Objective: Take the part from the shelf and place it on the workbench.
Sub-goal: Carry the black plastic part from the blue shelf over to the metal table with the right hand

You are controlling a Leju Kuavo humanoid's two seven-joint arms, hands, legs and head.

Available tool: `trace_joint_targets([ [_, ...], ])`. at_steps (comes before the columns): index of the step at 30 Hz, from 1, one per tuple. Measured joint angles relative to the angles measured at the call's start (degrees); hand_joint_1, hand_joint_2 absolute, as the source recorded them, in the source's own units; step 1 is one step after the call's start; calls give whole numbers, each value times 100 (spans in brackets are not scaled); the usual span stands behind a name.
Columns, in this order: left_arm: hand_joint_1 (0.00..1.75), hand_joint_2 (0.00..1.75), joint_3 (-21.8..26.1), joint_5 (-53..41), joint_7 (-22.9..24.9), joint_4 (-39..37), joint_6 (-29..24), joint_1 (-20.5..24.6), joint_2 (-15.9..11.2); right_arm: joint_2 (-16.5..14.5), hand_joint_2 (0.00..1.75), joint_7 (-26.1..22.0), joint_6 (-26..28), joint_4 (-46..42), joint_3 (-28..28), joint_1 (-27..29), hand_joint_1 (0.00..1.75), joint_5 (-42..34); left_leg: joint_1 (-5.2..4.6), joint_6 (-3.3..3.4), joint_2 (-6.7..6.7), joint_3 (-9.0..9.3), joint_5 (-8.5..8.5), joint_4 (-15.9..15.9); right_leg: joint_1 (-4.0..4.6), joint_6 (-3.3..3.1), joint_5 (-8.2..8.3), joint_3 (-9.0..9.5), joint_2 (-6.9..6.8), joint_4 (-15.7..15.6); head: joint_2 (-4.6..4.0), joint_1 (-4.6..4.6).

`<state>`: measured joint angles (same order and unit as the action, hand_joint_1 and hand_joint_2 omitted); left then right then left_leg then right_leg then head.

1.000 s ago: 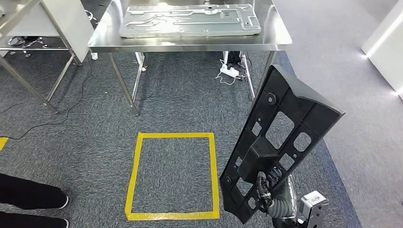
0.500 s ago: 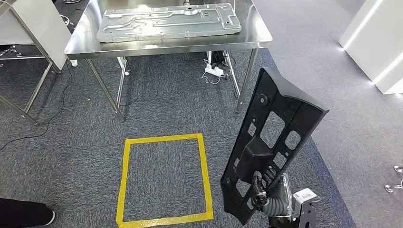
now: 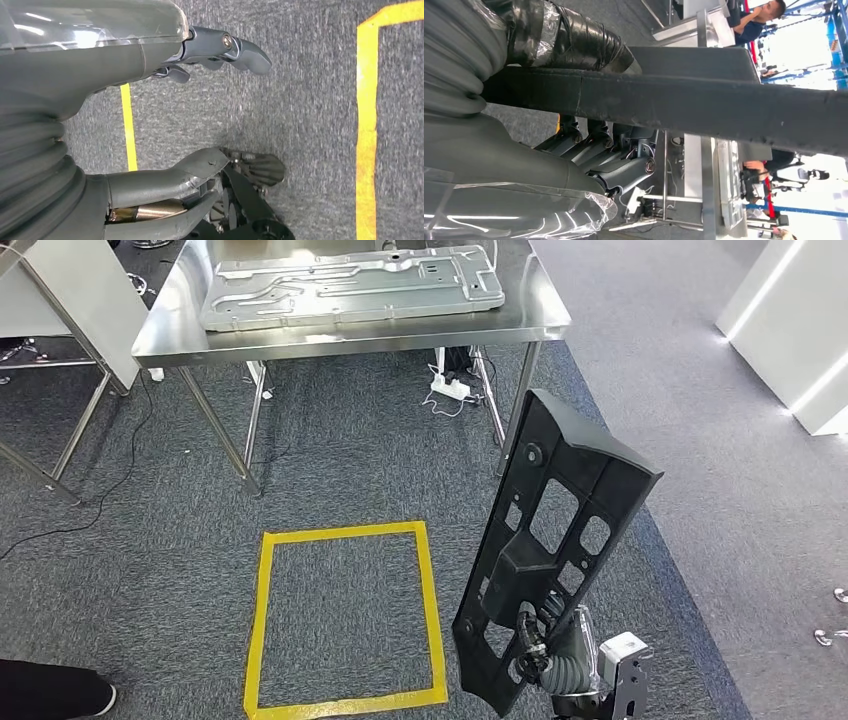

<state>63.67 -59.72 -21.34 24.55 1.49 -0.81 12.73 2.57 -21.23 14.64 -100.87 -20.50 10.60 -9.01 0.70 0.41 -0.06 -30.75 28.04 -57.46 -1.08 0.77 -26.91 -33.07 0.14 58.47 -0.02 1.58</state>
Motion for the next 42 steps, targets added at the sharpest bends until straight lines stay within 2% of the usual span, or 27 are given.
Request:
trace_joint_targets([
  [2, 0, 175, 5, -13, -9, 0, -1, 0, -24, 2, 175, -24, -28, 18, -25, -8, 175, -48, 19, -52, -1, -75, 159, -207, -11, -99, 11, 18, -18, -30, 0, -2],
  [3, 0, 175, 10, -20, -14, 0, -1, 1, -35, 2, 175, -40, -49, 31, -46, -14, 175, -67, 26, -69, -2, -201, 326, -487, -14, -139, 14, 24, -36, -41, 0, -4],
  [5, 0, 175, 32, -29, -20, 0, -2, 1, -46, 4, 175, -66, -79, 69, -89, -23, 175, -78, 28, -90, -3, -594, 707, -1299, 14, -187, 2, 20, -83, -36, 0, -7],
  [6, 0, 175, 45, -31, -21, 0, -2, 0, -56, 4, 175, -71, -85, 91, -108, -24, 175, -75, 28, -93, -3, -757, 800, -1613, 31, -197, -5, 21, -107, -31, 0, -6],
  [7, 0, 175, 61, -34, -22, 0, -4, -4, -69, 5, 175, -73, -87, 114, -125, -27, 175, -73, 27, -87, -2, -829, 778, -1733, 48, -207, -15, 24, -135, -22, 0, -6],
  [8, 0, 175, 74, -38, -22, 0, -6, -7, -83, 5, 175, -73, -87, 133, -138, -32, 175, -72, 25, -71, 3, -788, 644, -1614, 62, -211, -27, 32, -163, -11, 0, -7],
  [9, 0, 175, 84, -44, -25, 0, -10, -8, -100, 5, 175, -73, -87, 150, -151, -38, 175, -70, 17, -41, 32, -638, 428, -1279, 74, -209, -43, 44, -195, 1, 0, -7],
  [11, 0, 175, 95, -51, -29, 0, -16, 1, -132, 5, 175, -72, -89, 177, -176, -51, 175, -67, -25, 37, 203, -287, 86, -491, 102, -181, -84, 67, -268, 30, 1, -7],
  [13, 0, 175, 101, -58, -38, 0, -18, 23, -154, 6, 175, -72, -90, 207, -194, -67, 175, -66, -75, 92, 305, -150, -3, -140, 123, -129, -109, 79, -350, 46, 1, -5],
  [15, 0, 175, 109, -74, -45, -1, -21, 25, -163, 7, 175, -67, -93, 234, -210, -89, 175, -65, -84, 130, 214, -156, -24, -104, 131, -70, -116, 101, -443, 33, 0, -4],
  [17, 0, 175, 120, -90, -43, -2, -31, 9, -168, 9, 175, -54, -96, 251, -222, -111, 175, -64, -50, 193, 131, -126, -75, -41, 118, -5, -219, 90, -377, 129, 1, -1],
  [19, 0, 175, 132, -97, -36, -3, -45, 6, -176, 17, 175, -27, -92, 272, -224, -119, 175, -62, -20, 248, 81, -111, -118, -3, 81, 56, -552, -141, -161, 665, 1, 4],
  [21, 0, 175, 145, -104, -23, -3, -53, 6, -184, 31, 175, 30, -80, 312, -226, -117, 175, -54, -17, 267, 34, -129, -127, -9, 48, 99, -880, -515, -45, 1421, 0, 6],
  [22, 0, 175, 155, -108, -17, -3, -54, 4, -184, 37, 175, 62, -68, 337, -229, -116, 175, -45, -16, 265, 9, -131, -125, -14, 33, 114, -898, -623, -35, 1613, 0, 6],
  [23, 0, 175, 167, -111, -11, -4, -54, 4, -185, 44, 175, 91, -45, 360, -233, -116, 175, -21, -14, 258, -14, -128, -120, -21, 19, 125, -798, -625, -31, 1583, 0, 7],
  [24, 0, 175, 181, -122, -5, -7, -53, 5, -185, 52, 175, 119, -13, 377, -237, -118, 175, 22, -11, 247, -35, -121, -112, -30, 4, 129, -602, -518, -31, 1330, 0, 7],
  [25, 0, 175, 194, -132, -3, -12, -51, 9, -185, 62, 175, 145, 28, 387, -240, -122, 175, 84, -8, 229, -53, -114, -99, -45, -11, 126, -372, -332, -29, 925, 0, 8],
  [27, 0, 175, 220, -154, -4, -34, -43, 19, -193, 80, 175, 205, 123, 390, -246, -140, 175, 279, -24, 167, -76, -124, -60, -84, -5, 92, -123, -31, -17, 255, 0, 7],
  [28, 0, 175, 230, -158, -7, -48, -37, 24, -204, 87, 175, 233, 177, 384, -249, -149, 175, 403, -32, 131, -81, -136, -40, -96, 8, 65, -103, 27, -11, 103, 0, 5],
  [32, 0, 175, 267, -199, -31, -110, -17, 34, -272, 98, 175, 375, 474, 269, -254, -193, 175, 1159, -13, -31, -70, -155, 82, -182, 12, -102, -155, 81, -9, 20, 0, 3],
  [34, 0, 175, 297, -219, -41, -136, -12, 34, -297, 99, 175, 434, 592, 167, -249, -265, 175, 1588, 2, -81, -50, -374, 337, -689, -1, -177, -175, 151, -22, -11, 0, -3],
  [36, 0, 175, 335, -239, -43, -160, -5, 29, -304, 106, 175, 453, 679, 105, -223, -360, 175, 1954, 6, -107, -40, -815, 639, -1469, 16, -211, -229, 207, -35, -7, 0, -7],
  [37, 0, 175, 355, -255, -41, -168, -2, 22, -308, 110, 175, 453, 712, 93, -204, -409, 175, 2110, 6, -111, -38, -989, 675, -1727, 28, -216, -263, 242, -37, -4, 0, -7],
  [38, 0, 175, 371, -269, -38, -175, 1, 12, -313, 114, 175, 453, 743, 88, -183, -465, 175, 2241, 4, -104, -37, -1065, 584, -1775, 37, -214, -301, 288, -35, -2, 0, -7],
  [39, 0, 175, 382, -287, -34, -180, 5, 3, -318, 116, 175, 455, 776, 88, -165, -527, 175, 2343, 0, -85, -37, -1024, 380, -1586, 42, -205, -346, 349, -33, -1, 0, -7],
  [41, 0, 175, 399, -319, -27, -186, 20, -8, -326, 116, 175, 479, 874, 89, -129, -663, 175, 2518, -23, -14, -24, -728, -99, -828, 50, -173, -451, 480, -35, -8, 0, -5],
  [42, 0, 175, 410, -334, -26, -189, 31, -6, -328, 116, 175, 508, 936, 91, -114, -740, 175, 2594, -44, 29, -14, -587, -224, -506, 56, -143, -500, 523, -35, -11, 0, -5],
])
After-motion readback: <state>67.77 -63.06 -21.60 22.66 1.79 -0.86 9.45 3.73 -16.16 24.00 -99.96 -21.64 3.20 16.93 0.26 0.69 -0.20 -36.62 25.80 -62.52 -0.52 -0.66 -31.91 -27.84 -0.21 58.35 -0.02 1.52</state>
